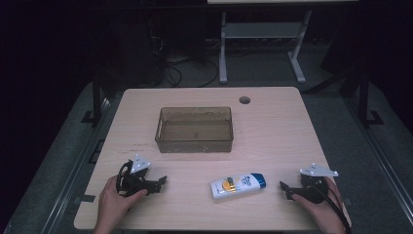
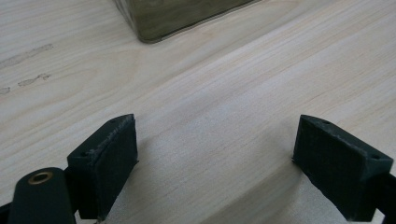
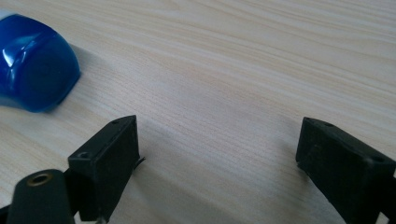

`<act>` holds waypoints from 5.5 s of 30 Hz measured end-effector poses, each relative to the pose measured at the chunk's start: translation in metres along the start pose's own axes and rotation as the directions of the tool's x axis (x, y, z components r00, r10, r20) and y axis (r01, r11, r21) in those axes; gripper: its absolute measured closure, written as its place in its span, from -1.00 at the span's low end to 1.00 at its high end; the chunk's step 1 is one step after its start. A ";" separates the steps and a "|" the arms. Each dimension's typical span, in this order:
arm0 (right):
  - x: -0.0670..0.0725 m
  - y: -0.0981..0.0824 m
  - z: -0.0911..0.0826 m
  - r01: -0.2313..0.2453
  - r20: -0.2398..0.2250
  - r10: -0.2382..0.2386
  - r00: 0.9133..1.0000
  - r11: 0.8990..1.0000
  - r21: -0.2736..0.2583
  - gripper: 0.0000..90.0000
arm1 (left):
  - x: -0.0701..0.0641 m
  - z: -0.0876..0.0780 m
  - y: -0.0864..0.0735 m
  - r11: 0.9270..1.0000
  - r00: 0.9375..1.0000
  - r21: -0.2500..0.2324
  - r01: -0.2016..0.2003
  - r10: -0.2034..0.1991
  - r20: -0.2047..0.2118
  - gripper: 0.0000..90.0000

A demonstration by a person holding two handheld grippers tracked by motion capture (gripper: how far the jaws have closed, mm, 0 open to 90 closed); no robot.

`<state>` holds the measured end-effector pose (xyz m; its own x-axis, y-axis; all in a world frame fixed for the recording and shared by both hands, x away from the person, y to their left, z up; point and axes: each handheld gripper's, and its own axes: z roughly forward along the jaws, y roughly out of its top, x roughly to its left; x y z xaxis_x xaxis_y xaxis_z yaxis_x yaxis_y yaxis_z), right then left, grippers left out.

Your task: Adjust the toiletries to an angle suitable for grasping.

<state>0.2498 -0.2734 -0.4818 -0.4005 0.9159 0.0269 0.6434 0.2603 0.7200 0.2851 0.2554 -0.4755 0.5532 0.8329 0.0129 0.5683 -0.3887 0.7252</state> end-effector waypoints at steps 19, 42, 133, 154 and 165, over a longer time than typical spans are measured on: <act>0.003 0.006 -0.016 0.010 -0.040 -0.010 0.999 1.000 -0.016 0.08 | 0.000 0.000 0.000 1.000 1.000 0.000 0.000 0.000 0.003 -0.72; 0.032 0.019 -0.030 0.011 -0.266 -0.022 0.964 0.999 -0.041 1.00 | 0.000 0.000 0.000 1.000 1.000 0.000 0.000 0.000 0.003 -0.72; 0.059 0.068 0.039 0.095 -0.329 -0.094 0.940 0.995 -0.013 1.00 | 0.000 0.000 0.000 1.000 1.000 -0.001 0.001 -0.001 0.002 -0.72; 0.056 0.083 0.060 0.071 -0.326 -0.074 0.943 0.997 -0.020 1.00 | 0.000 0.000 0.000 1.000 1.000 0.000 0.000 0.000 0.002 -0.72; 0.062 0.088 0.057 0.072 -0.335 -0.077 0.939 0.997 -0.027 1.00 | 0.000 0.000 0.000 1.000 1.000 0.000 0.000 0.000 0.002 -0.72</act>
<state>0.3185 -0.1769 -0.4565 -0.6441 0.7376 0.2024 0.5952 0.3171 0.7384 0.2857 0.2553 -0.4756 0.5544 0.8321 0.0113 0.5683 -0.3885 0.7253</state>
